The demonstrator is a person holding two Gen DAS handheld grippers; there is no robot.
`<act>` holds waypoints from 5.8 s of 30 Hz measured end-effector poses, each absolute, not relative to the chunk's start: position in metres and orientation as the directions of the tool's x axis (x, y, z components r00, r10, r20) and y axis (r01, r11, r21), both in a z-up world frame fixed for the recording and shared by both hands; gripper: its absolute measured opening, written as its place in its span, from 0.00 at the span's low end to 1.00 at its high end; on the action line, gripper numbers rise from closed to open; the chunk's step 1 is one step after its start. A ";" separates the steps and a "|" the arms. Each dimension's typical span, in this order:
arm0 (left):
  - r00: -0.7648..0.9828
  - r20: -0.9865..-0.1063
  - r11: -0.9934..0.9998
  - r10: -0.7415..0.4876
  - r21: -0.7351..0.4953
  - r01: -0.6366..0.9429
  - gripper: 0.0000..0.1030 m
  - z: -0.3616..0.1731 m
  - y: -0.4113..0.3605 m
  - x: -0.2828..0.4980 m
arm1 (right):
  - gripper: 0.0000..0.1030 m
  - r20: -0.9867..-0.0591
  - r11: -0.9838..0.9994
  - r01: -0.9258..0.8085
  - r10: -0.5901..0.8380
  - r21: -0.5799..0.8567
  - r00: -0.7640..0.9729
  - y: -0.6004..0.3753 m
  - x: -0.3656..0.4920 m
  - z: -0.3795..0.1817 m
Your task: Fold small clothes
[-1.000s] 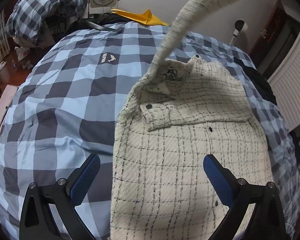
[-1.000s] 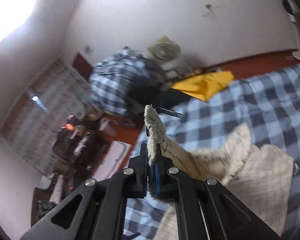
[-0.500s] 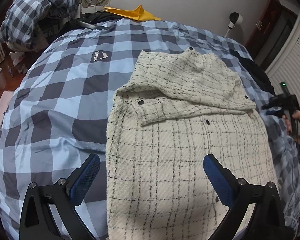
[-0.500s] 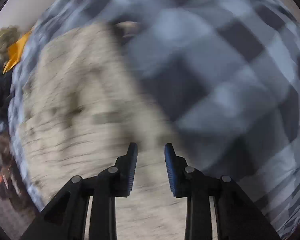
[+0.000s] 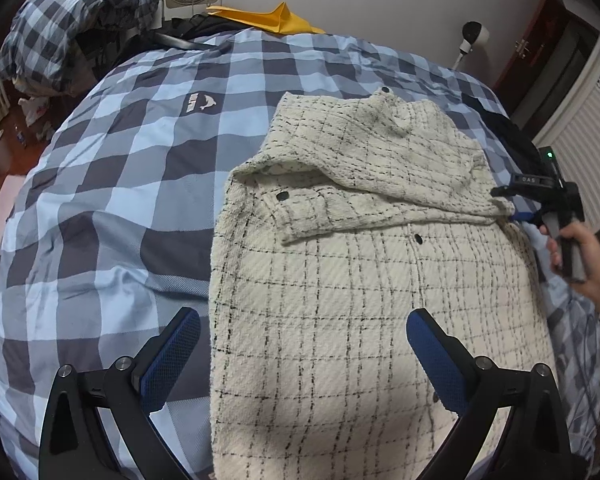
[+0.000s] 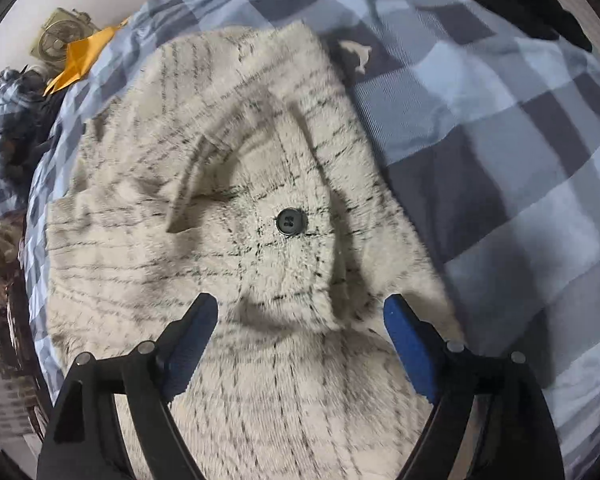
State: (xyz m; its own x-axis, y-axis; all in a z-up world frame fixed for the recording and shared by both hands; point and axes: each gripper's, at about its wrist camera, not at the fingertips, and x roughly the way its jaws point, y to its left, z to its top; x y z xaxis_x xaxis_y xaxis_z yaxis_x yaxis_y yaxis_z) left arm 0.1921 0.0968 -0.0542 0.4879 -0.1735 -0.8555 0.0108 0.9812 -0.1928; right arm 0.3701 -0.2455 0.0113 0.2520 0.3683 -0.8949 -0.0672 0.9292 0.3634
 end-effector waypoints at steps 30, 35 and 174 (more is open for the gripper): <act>0.504 -0.854 0.988 -0.128 -0.154 -0.009 1.00 -0.051 0.100 0.199 | 0.76 -0.882 0.947 0.119 0.227 0.299 0.412 -0.219 0.334 0.036; 0.503 -0.854 0.987 -0.131 -0.159 -0.011 1.00 -0.054 0.100 0.201 | 0.76 -0.845 0.910 -0.148 0.415 0.388 0.336 -0.079 0.362 0.031; 0.482 -0.514 0.651 -0.709 -0.741 0.167 0.03 0.049 0.184 -0.013 | 0.04 -0.196 0.260 -0.096 0.882 0.961 0.429 -0.384 0.121 0.021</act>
